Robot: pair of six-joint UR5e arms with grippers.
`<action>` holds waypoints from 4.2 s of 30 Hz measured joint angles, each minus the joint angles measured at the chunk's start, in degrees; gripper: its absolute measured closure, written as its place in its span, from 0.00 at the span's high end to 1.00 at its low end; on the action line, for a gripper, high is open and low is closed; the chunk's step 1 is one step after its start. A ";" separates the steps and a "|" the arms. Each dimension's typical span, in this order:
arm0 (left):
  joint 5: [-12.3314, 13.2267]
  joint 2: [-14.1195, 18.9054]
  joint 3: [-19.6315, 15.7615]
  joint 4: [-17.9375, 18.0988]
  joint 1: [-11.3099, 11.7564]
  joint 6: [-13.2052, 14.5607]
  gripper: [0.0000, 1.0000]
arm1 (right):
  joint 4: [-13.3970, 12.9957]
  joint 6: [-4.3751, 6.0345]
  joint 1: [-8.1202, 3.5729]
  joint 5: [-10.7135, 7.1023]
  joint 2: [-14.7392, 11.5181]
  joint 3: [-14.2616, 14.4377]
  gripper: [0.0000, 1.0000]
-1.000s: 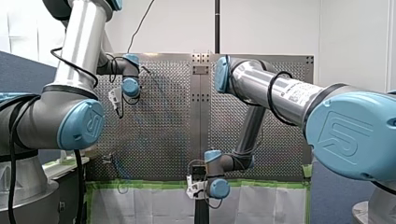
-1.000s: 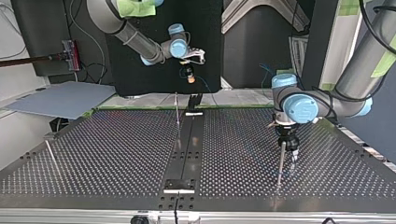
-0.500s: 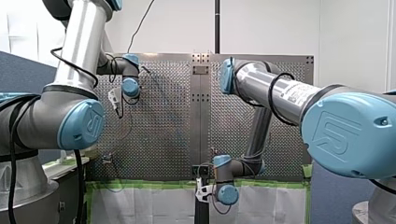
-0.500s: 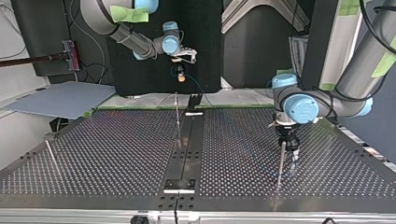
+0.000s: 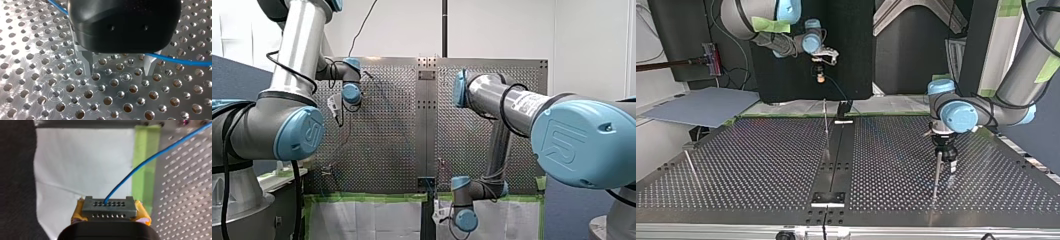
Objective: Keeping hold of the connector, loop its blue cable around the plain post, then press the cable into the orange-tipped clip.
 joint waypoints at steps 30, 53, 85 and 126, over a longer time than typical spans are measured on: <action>0.06 0.00 0.00 -0.17 0.36 0.00 1.00 | -14.85 2.14 -4.91 1.11 -6.83 13.16 0.00; -0.02 0.00 0.00 -0.56 0.56 -0.06 1.00 | -21.94 2.41 -4.46 0.73 -9.82 20.67 0.00; -0.03 0.00 0.00 -0.91 1.07 -0.12 1.00 | -32.06 2.02 -3.81 1.84 -18.87 29.91 0.00; 9.03 1.91 0.11 -2.83 5.66 -22.32 1.00 | -31.45 1.79 -4.38 1.55 -23.10 30.22 0.00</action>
